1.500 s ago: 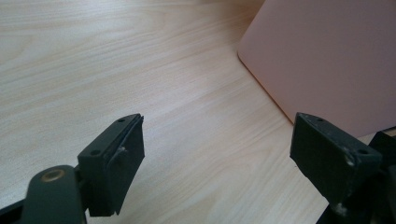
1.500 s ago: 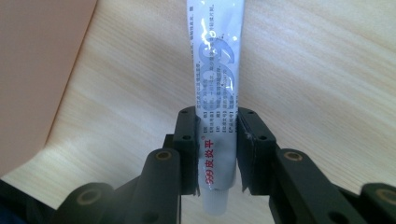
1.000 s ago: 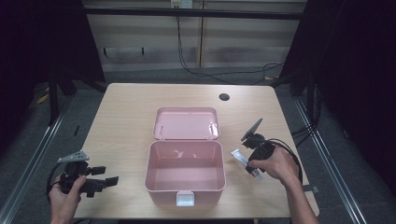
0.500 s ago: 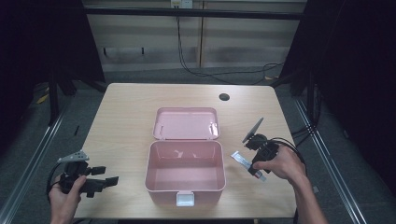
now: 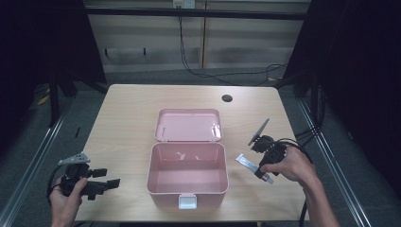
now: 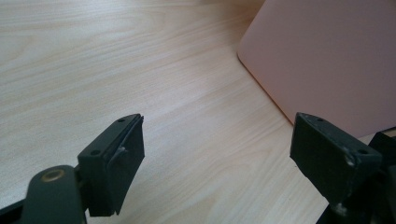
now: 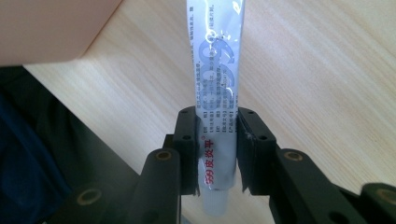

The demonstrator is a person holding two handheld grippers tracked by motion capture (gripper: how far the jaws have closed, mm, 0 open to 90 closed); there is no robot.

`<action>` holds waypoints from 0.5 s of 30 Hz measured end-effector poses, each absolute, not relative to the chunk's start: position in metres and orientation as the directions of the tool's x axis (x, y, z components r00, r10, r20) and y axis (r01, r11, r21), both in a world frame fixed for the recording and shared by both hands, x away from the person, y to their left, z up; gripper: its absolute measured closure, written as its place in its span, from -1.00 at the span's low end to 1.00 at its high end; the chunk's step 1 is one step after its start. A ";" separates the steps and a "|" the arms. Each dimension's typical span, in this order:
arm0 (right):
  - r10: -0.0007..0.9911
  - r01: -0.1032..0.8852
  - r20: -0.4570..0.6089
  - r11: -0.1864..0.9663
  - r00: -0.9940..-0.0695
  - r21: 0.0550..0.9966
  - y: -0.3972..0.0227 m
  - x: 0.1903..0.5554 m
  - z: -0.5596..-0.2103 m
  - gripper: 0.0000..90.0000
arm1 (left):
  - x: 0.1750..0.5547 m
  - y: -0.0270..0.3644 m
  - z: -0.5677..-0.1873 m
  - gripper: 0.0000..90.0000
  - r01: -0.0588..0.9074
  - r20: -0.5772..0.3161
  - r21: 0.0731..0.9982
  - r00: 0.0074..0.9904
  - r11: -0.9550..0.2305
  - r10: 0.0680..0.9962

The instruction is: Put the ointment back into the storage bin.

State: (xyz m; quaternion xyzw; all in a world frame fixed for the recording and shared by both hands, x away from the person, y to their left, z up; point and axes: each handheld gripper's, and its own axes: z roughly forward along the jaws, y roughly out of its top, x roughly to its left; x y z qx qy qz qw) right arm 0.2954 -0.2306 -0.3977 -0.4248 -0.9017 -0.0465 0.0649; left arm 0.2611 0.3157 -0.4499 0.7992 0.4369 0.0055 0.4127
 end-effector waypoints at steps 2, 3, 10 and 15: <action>0.751 0.763 0.150 0.646 -0.642 0.034 -0.231 0.295 -0.395 0.59 | 0.261 0.316 -0.450 -0.61 0.694 -0.352 0.665 0.618 -0.277 0.703; 0.748 0.760 0.151 0.649 -0.646 0.034 -0.231 0.294 -0.394 0.59 | 0.261 0.316 -0.450 -0.61 0.694 -0.352 0.665 0.617 -0.277 0.703; 0.739 0.752 0.146 0.657 -0.657 0.059 -0.234 0.291 -0.382 0.59 | 0.261 0.316 -0.450 -0.61 0.694 -0.353 0.665 0.618 -0.276 0.703; 0.726 0.737 0.141 0.674 -0.673 0.046 -0.234 0.289 -0.379 0.59 | 0.261 0.316 -0.450 -0.61 0.694 -0.352 0.665 0.618 -0.277 0.703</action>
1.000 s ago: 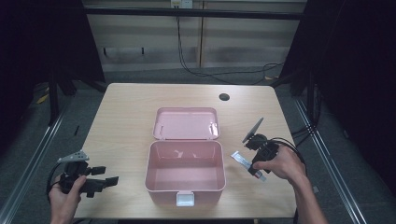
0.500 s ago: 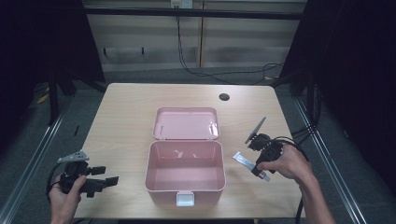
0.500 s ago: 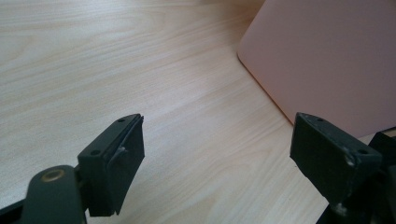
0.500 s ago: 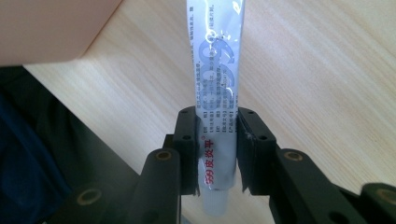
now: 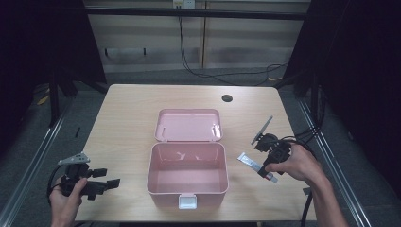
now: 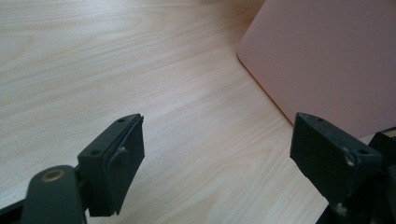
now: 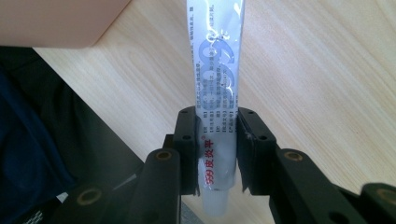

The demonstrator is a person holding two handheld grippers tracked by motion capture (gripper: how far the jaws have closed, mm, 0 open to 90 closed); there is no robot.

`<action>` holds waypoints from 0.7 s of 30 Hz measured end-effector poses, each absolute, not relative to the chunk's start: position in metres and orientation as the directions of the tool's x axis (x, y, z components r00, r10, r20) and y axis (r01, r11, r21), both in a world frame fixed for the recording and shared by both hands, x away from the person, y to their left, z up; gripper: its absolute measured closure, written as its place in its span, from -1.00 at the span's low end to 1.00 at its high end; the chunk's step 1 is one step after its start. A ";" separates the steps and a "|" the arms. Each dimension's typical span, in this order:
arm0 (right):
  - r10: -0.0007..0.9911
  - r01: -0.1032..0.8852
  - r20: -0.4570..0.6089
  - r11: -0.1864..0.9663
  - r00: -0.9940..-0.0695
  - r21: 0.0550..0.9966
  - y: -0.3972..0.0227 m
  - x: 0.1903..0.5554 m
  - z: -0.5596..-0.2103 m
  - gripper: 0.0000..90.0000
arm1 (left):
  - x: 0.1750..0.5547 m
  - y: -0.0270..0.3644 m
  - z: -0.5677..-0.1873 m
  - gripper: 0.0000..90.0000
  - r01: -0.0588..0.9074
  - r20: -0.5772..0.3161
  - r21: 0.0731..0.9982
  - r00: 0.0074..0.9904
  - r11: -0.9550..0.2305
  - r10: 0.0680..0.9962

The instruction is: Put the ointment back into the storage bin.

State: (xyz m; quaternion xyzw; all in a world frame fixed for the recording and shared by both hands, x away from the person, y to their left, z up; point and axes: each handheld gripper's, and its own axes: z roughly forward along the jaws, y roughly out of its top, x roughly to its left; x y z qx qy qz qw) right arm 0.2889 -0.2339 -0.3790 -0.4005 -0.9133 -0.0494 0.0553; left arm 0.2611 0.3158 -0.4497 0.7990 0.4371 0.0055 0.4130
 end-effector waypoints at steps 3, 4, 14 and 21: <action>0.721 0.731 0.143 0.681 -0.678 0.034 -0.232 0.288 -0.378 0.59 | 0.261 0.316 -0.450 -0.61 0.694 -0.352 0.665 0.618 -0.277 0.703; 0.714 0.724 0.142 0.689 -0.685 0.031 -0.232 0.287 -0.376 0.59 | 0.261 0.316 -0.450 -0.61 0.694 -0.352 0.665 0.618 -0.277 0.703; 0.666 0.673 0.119 0.740 -0.736 0.019 -0.232 0.282 -0.361 0.59 | 0.261 0.316 -0.450 -0.61 0.692 -0.352 0.665 0.622 -0.281 0.700; 0.651 0.658 0.122 0.752 -0.749 0.028 -0.233 0.278 -0.352 0.59 | 0.262 0.316 -0.450 -0.61 0.694 -0.352 0.664 0.619 -0.278 0.703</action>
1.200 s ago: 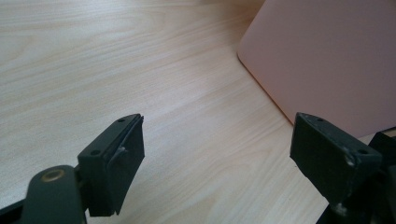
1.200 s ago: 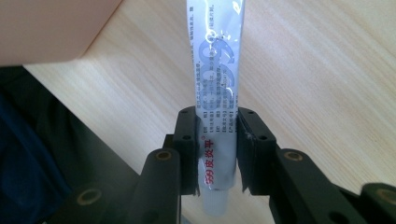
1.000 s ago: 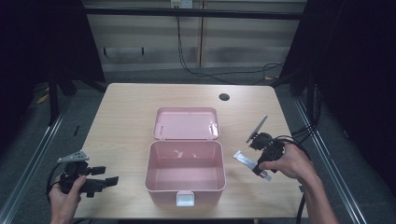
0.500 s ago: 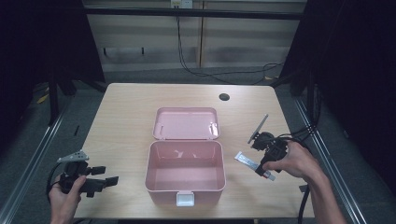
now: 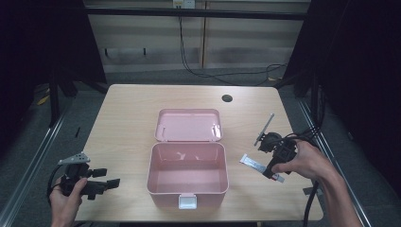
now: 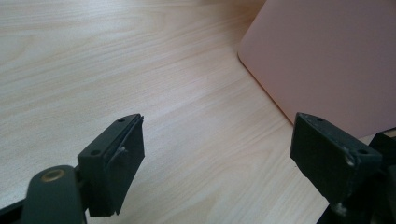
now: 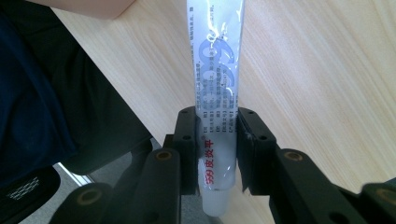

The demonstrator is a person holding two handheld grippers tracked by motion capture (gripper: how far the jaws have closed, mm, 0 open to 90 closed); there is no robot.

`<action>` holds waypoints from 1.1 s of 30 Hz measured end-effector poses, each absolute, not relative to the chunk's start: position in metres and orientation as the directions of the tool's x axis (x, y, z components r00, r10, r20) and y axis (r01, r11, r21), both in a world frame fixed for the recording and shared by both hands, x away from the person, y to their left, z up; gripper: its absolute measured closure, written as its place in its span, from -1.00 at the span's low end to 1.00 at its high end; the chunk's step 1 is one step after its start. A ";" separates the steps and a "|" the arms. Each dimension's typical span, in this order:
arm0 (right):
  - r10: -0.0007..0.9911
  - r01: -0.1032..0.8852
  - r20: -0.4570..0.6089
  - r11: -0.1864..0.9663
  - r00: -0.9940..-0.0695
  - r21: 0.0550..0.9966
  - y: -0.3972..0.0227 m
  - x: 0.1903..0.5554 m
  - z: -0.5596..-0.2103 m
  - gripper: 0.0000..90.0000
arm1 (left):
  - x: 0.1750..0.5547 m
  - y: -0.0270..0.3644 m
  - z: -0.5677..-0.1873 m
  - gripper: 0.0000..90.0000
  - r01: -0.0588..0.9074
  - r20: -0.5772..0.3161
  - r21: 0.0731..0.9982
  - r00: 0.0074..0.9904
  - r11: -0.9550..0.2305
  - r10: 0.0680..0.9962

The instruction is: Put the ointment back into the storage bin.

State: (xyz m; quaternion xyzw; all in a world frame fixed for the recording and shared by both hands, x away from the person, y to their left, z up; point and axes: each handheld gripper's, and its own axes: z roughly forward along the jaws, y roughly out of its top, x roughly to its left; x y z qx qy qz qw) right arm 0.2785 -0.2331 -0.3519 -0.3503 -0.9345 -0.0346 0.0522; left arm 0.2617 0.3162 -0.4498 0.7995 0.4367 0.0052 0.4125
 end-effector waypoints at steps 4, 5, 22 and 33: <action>0.642 0.651 0.127 0.758 -0.756 0.038 -0.231 0.278 -0.345 0.59 | 0.262 0.316 -0.450 -0.61 0.695 -0.353 0.663 0.617 -0.277 0.704; 0.642 0.650 0.123 0.759 -0.757 0.037 -0.229 0.278 -0.342 0.59 | 0.262 0.316 -0.450 -0.61 0.695 -0.353 0.663 0.617 -0.278 0.703; 0.561 0.569 0.096 0.817 -0.822 0.093 -0.202 0.274 -0.308 0.59 | 0.262 0.316 -0.450 -0.61 0.693 -0.353 0.666 0.618 -0.276 0.702; 0.497 0.505 0.097 0.856 -0.862 0.107 -0.173 0.279 -0.303 0.59 | 0.262 0.317 -0.450 -0.61 0.693 -0.352 0.666 0.619 -0.277 0.702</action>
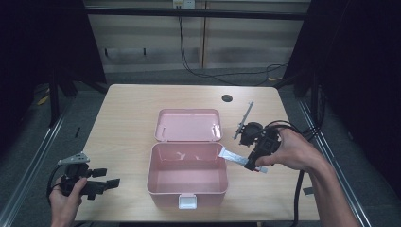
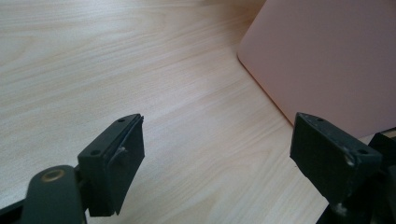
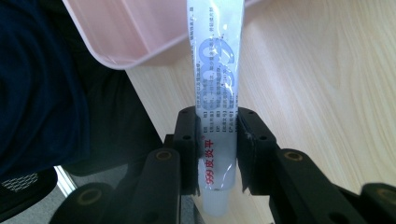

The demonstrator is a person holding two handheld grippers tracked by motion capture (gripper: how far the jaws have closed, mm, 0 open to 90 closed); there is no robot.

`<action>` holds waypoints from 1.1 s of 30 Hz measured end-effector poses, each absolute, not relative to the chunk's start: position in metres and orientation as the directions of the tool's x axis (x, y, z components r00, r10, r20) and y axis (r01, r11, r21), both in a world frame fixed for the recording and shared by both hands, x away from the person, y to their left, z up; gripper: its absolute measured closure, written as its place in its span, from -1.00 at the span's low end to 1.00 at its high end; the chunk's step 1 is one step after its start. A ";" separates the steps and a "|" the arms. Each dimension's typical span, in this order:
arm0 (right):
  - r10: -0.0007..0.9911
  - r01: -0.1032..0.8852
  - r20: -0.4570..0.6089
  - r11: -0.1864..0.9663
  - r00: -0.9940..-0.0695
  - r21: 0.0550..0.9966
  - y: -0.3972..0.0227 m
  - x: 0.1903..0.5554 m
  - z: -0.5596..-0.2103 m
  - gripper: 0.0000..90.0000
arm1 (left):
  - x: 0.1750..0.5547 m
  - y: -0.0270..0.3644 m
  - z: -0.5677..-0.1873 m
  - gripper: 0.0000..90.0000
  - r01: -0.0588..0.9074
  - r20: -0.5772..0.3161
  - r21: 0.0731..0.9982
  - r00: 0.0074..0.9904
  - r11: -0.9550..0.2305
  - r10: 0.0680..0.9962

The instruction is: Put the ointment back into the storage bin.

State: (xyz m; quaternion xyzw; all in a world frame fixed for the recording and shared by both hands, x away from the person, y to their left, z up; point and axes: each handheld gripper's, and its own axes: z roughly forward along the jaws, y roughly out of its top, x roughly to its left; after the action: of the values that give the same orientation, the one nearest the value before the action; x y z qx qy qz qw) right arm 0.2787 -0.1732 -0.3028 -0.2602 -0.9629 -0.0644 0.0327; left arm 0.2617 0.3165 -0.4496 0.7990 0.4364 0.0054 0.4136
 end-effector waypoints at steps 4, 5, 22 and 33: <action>0.477 0.485 0.095 0.867 -0.874 0.116 -0.163 0.280 -0.302 0.59 | 0.262 0.317 -0.449 -0.61 0.691 -0.350 0.665 0.623 -0.282 0.700; 0.469 0.478 0.097 0.871 -0.878 0.117 -0.160 0.281 -0.303 0.59 | 0.262 0.317 -0.449 -0.61 0.692 -0.351 0.665 0.622 -0.282 0.700; 0.374 0.384 0.113 0.919 -0.921 0.091 -0.116 0.286 -0.311 0.59 | 0.262 0.317 -0.449 -0.61 0.692 -0.351 0.664 0.623 -0.282 0.699; 0.318 0.330 0.138 0.941 -0.938 0.074 -0.090 0.289 -0.320 0.59 | 0.261 0.317 -0.449 -0.61 0.689 -0.349 0.666 0.625 -0.284 0.698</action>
State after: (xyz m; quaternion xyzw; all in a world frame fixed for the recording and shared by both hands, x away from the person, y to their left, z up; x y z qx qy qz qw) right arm 0.2893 -0.0901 -0.3204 -0.1648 -0.9832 -0.0482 0.0619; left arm 0.2614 0.3169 -0.4491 0.8013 0.4328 0.0052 0.4129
